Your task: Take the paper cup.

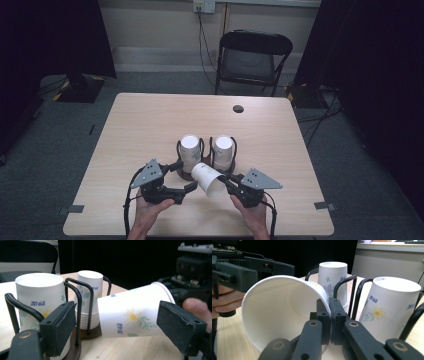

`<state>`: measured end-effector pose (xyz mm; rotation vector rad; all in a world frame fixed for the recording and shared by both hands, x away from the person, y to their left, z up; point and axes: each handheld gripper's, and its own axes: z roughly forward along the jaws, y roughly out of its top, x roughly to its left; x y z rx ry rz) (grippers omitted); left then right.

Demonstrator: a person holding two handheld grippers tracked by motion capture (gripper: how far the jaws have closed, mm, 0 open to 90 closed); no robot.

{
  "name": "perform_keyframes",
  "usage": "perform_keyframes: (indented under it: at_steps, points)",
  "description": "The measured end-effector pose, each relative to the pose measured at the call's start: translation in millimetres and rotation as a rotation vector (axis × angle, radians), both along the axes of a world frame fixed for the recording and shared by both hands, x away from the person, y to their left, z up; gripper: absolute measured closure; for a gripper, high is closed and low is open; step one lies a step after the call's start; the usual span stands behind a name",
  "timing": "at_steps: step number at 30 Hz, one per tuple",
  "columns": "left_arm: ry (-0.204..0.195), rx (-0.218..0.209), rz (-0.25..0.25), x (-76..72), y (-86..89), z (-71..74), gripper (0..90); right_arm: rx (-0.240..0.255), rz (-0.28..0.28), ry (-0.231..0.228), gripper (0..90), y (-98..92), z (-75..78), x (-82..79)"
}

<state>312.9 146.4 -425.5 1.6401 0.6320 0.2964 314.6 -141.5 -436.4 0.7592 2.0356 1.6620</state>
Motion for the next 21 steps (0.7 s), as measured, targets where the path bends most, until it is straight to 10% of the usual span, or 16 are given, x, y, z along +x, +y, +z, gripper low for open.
perform_keyframes:
  at_steps: [21]
  points:
    - [-0.099, 0.211, -0.038, -8.4, -19.4, -8.0, 17.8, -0.073, 0.017, 0.186, 87.5, -11.0, 10.8, 10.6]
